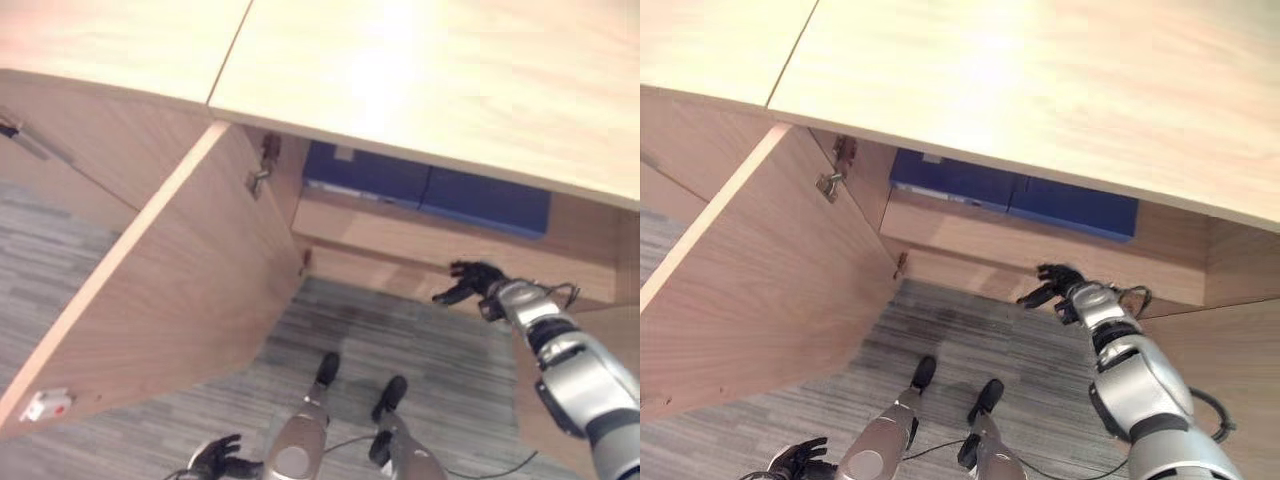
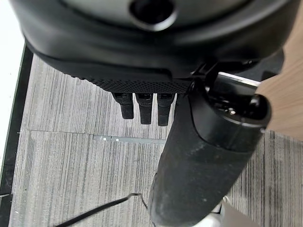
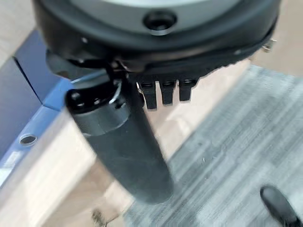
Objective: Put the empty folder in the office cabinet
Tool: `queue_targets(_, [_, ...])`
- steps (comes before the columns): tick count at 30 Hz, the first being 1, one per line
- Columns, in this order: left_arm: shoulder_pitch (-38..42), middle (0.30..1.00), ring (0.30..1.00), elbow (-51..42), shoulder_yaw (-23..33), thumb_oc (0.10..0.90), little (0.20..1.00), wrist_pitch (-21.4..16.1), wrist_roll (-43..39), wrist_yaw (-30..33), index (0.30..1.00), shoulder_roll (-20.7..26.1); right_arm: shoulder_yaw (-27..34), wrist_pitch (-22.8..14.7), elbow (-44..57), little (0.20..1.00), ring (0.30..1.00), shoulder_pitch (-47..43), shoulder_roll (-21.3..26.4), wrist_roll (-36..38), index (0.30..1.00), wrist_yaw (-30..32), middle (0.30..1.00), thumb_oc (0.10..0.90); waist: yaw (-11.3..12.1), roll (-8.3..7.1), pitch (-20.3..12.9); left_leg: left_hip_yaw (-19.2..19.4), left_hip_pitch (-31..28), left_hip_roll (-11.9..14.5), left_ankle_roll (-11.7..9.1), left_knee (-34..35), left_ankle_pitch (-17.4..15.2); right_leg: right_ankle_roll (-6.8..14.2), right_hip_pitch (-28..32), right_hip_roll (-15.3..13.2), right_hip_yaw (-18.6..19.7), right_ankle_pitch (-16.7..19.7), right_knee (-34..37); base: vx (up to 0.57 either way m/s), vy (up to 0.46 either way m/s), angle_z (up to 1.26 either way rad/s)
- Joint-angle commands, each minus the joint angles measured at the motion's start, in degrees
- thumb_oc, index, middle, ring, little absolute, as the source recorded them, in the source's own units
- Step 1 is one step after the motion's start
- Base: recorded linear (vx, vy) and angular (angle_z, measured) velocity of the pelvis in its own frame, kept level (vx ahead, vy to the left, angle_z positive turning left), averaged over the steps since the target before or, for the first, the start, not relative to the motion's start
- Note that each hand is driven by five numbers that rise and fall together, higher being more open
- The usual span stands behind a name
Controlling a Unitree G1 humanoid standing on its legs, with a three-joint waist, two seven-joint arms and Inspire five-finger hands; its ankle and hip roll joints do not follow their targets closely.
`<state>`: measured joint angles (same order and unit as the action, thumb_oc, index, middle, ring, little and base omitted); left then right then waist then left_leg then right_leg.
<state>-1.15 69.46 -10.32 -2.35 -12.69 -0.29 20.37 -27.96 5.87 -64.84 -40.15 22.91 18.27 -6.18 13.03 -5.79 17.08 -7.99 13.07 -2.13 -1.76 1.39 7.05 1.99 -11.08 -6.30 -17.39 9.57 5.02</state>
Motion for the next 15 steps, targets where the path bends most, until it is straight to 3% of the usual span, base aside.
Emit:
queue_targets(1, [-1.22, 0.900, 0.900, 5.06, 1.15, 0.800, 0.900, 0.64, 2.07, 2.84, 0.900, -1.37, 4.85, -5.21, 0.52, 0.900, 0.900, 5.62, -2.01, 9.32, 0.900, 5.23, 0.900, 0.800, -2.47, 0.67, -2.71, -2.27, -2.68, 1.03, 0.73, 3.60, -2.88, 4.48, 3.14, -1.26, 0.90, -4.93, -2.72, 0.12, 0.160, -0.46])
queue_targets(3, [-0.47, 0.900, 0.900, 5.74, 2.32, 0.800, 0.900, 0.82, 2.81, 4.04, 0.900, -2.79, 9.56, -7.54, 3.74, 0.900, 0.900, 14.11, -5.91, 14.96, 0.900, 6.06, 0.900, 0.800, -4.75, 0.99, -5.28, -0.61, -5.07, 1.16, 1.15, 3.61, -4.18, 4.74, 4.63, -1.11, 2.28, -5.07, -2.25, 0.11, 0.151, -0.63])
queue_targets(4, [-0.47, 0.900, 0.900, 5.74, 2.32, 0.800, 0.900, 0.82, 2.81, 4.04, 0.900, -2.79, 9.55, -7.54, 3.74, 0.900, 0.900, 14.12, -5.91, 14.96, 0.900, 6.06, 0.900, 0.800, -4.77, 0.98, -5.32, -0.62, -5.02, 1.15, 1.15, 3.60, -4.17, 4.74, 4.59, -1.11, 2.26, -5.07, -2.25, 0.14, 0.188, -0.67])
queue_targets(5, [0.21, 0.900, 0.900, 5.16, 2.55, 0.800, 0.900, 0.46, 2.99, 4.49, 0.900, -4.11, 13.94, -9.34, 5.30, 0.900, 0.900, 21.21, -8.00, 19.11, 0.900, 6.34, 0.900, 0.800, -7.05, 1.50, -7.70, 0.91, -7.26, 1.30, 1.41, 3.61, -5.22, 4.96, 5.81, -0.97, 3.47, -5.29, -2.15, 0.14, 0.189, -0.51])
queue_targets(7, [0.67, 0.900, 0.900, 3.47, 1.79, 0.800, 0.900, -0.20, 2.74, 4.46, 0.900, -5.89, 17.50, -11.05, 6.58, 0.900, 0.900, 28.91, -9.26, 20.16, 0.900, 7.08, 0.900, 0.800, -10.07, 2.00, -10.85, 2.93, -10.23, 1.57, 1.69, 3.61, -6.79, 5.23, 7.21, -0.74, 5.24, -5.43, -2.03, 0.18, 0.219, -0.33])
queue_targets(8, [0.59, 0.900, 0.900, 3.45, 1.75, 0.800, 0.900, -0.20, 2.74, 4.47, 0.900, -5.90, 17.49, -11.04, 6.66, 0.900, 0.900, 29.03, -9.26, 20.14, 0.900, 7.10, 0.900, 0.800, -9.99, 2.01, -10.90, 2.99, -10.28, 1.59, 1.70, 3.61, -6.83, 5.23, 7.23, -0.72, 5.30, -5.43, -2.02, 0.12, 0.141, -0.40])
queue_targets(10, [0.85, 0.900, 0.900, 1.05, -0.31, 0.800, 0.900, -0.52, 3.11, 4.17, 0.900, -7.26, 19.04, -10.66, 5.07, 0.900, 0.900, 32.42, -9.04, 17.31, 0.900, 8.59, 0.900, 0.800, -12.07, 2.38, -13.26, 5.12, -12.82, 1.65, 2.05, 3.61, -8.10, 5.50, 8.23, -0.45, 7.49, -5.24, -1.71, 0.11, 0.108, -0.77])
queue_targets(15, [1.38, 0.900, 0.900, 0.11, -2.54, 0.800, 0.900, -0.37, 3.12, 3.37, 0.900, -8.47, 22.92, -9.89, -0.72, 0.900, 0.900, 33.19, -8.77, 18.62, 0.900, 9.34, 0.900, 0.800, -13.57, 2.88, -15.18, 8.28, -15.31, 1.71, 2.50, 3.61, -9.42, 5.86, 8.87, 0.07, 10.50, -4.82, -1.53, 0.08, 0.075, -0.59])
